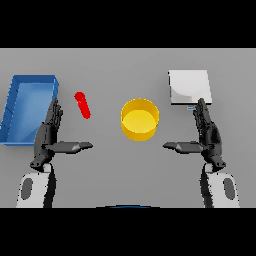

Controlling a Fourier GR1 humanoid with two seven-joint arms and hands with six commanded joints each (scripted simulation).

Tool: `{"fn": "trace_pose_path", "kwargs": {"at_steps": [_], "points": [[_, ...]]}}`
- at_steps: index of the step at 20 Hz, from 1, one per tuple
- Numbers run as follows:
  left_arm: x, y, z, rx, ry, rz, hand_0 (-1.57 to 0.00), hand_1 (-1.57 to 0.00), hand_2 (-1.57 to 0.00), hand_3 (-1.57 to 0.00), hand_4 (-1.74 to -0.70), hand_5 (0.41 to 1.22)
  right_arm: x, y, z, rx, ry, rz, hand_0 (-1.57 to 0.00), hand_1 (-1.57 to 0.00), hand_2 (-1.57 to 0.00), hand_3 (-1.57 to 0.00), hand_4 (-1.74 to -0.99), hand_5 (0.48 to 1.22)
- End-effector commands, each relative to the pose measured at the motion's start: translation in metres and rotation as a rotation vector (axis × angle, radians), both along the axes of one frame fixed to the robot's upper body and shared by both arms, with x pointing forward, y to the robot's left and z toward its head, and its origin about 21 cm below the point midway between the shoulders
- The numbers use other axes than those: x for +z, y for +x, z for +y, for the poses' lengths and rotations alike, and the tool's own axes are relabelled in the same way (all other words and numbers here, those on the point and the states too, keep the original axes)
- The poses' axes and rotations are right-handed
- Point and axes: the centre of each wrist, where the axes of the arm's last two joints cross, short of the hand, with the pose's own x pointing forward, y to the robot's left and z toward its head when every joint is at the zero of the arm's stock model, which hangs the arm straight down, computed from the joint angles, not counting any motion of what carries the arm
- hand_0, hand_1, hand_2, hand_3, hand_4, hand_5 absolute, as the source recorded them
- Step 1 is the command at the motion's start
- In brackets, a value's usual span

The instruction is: Pick up the red beaker and tilt it to pour out 1 green nut into yellow bowl. Pick up the yellow bowl and place it on the metallic measuring scale.

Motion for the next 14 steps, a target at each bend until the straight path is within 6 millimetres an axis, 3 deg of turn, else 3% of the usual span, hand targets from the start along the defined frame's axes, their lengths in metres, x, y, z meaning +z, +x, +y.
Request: {"fn": "trace_pose_path", "kwargs": {"at_steps": [1,6,7,9,14], "points": [[0.000,0.000,0.001,0.002,0.000,-0.001,0.00,0.00,0.00,0.00,-1.15,0.599,0.000,-0.001,-0.001,-0.001,0.000,-0.001,0.00,0.00,0.00,0.00,-1.167,0.599],[-0.002,-0.004,0.012,0.003,0.003,-0.001,0.00,0.00,0.00,0.00,-1.15,0.599,-0.001,-0.007,-0.007,-0.001,0.001,-0.006,0.00,0.00,0.00,0.00,-1.167,0.599],[0.001,-0.014,0.014,-0.026,0.067,-0.030,0.00,0.00,0.00,0.00,-1.15,0.599,0.002,-0.015,-0.009,0.002,-0.156,-0.084,0.00,0.00,0.00,0.00,-1.167,0.599],[0.009,-0.022,0.018,-0.052,0.133,-0.041,0.00,0.00,0.00,0.00,-1.16,0.599,0.005,-0.027,-0.005,0.004,-0.296,-0.131,0.00,0.00,0.00,0.00,-1.162,0.594],[0.017,-0.028,0.016,-0.077,0.183,0.004,0.00,0.00,0.00,0.00,-1.16,0.603,0.009,-0.038,0.000,0.009,-0.335,-0.126,0.00,0.00,0.00,0.00,-1.183,0.596]]}}
